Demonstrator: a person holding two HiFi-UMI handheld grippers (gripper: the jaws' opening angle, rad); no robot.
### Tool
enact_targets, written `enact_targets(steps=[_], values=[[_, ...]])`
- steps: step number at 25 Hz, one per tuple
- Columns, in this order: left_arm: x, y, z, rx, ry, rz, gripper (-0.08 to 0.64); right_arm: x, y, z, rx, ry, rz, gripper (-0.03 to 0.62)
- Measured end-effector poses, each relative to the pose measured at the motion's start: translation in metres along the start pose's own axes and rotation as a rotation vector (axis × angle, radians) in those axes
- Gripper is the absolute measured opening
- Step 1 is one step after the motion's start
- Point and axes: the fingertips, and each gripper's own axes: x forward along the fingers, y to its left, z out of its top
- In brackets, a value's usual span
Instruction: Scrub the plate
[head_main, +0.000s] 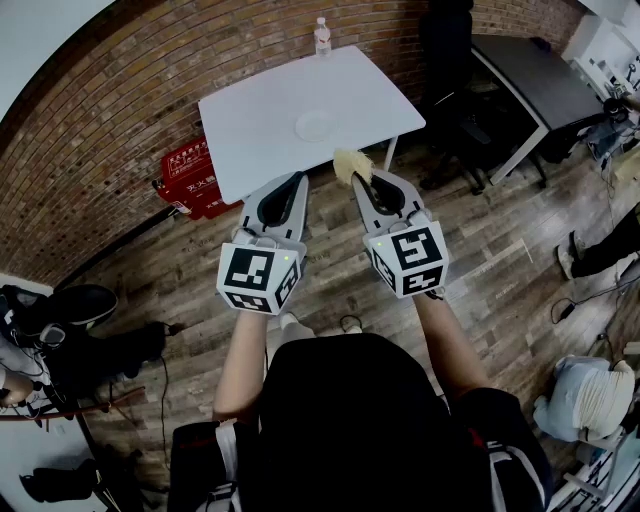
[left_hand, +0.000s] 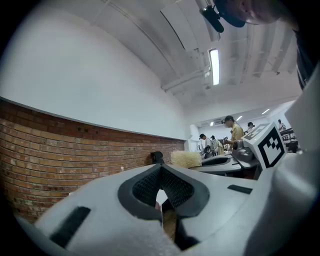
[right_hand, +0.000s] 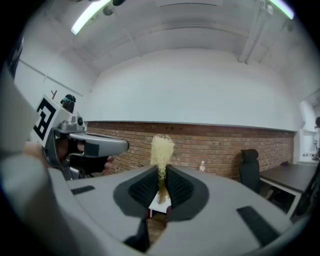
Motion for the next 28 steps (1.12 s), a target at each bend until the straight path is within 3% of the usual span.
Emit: enact_targets(steps=[12, 28], values=[[0.002, -0.008, 0.002, 0.008, 0.012, 0.022, 0.015, -0.013, -0.012, 0.0, 0.056, -0.034, 0.011, 0.038], [0.055, 0.044, -0.012, -0.01, 0.027, 0.025, 0.015, 0.05, -0.044, -0.007, 0.092, -0.012, 0.011, 0.038]])
